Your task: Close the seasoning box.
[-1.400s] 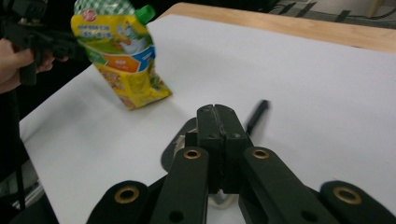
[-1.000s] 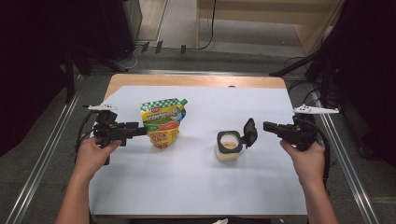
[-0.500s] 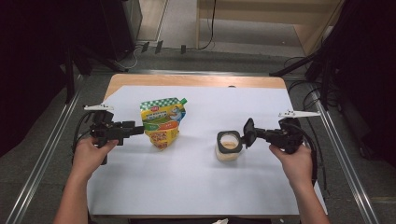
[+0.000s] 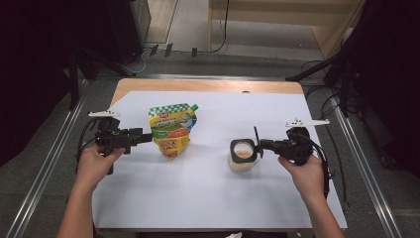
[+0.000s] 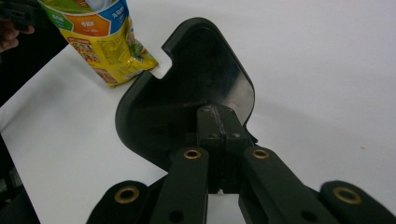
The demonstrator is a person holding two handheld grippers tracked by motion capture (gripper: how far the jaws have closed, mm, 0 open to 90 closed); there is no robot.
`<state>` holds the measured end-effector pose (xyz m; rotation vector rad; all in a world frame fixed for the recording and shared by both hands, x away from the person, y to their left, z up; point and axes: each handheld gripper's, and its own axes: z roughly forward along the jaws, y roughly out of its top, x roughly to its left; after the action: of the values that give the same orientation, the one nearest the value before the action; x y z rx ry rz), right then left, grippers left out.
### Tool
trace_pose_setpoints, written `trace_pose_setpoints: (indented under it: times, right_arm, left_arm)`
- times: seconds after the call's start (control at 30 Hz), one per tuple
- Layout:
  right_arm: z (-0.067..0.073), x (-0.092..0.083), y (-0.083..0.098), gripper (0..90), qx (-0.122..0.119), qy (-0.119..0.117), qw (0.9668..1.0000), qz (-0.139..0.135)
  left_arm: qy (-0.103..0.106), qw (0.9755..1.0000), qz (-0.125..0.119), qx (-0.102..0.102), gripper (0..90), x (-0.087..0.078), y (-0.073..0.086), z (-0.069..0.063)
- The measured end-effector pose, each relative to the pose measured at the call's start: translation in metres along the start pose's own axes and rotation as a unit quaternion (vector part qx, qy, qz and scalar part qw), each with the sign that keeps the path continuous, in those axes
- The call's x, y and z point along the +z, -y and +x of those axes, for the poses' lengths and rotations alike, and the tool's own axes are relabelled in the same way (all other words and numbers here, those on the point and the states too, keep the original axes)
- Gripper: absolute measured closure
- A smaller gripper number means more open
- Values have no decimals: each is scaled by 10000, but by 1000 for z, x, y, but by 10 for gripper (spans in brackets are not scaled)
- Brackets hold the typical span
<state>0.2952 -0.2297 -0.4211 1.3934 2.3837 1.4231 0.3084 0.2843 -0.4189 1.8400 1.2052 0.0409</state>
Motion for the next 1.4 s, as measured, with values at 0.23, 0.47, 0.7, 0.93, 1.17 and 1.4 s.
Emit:
trace_pose_setpoints:
  times: [0.23,0.47,0.7,0.93,1.17,1.4]
  right_arm:
    - [7,8,-1,900,-38,-136,9999,34]
    - [21,24,-1,900,-231,-221,9992,231]
    - [28,40,3,900,-393,-203,9979,476]
    - [30,40,3,850,-470,-217,9978,425]
    - [27,33,1,728,-578,-254,9976,293]
    - [14,21,2,601,-595,-144,9981,35]
  left_arm:
    - [-70,10000,-31,-2,361,-1,0,1]
    - [-139,9999,33,8,361,0,1,2]
    - [-168,9998,71,-4,360,0,2,3]
    - [-172,9998,42,-42,360,-1,2,5]
    - [-197,9998,47,-61,358,0,2,5]
    - [-232,9997,65,-45,357,0,2,5]
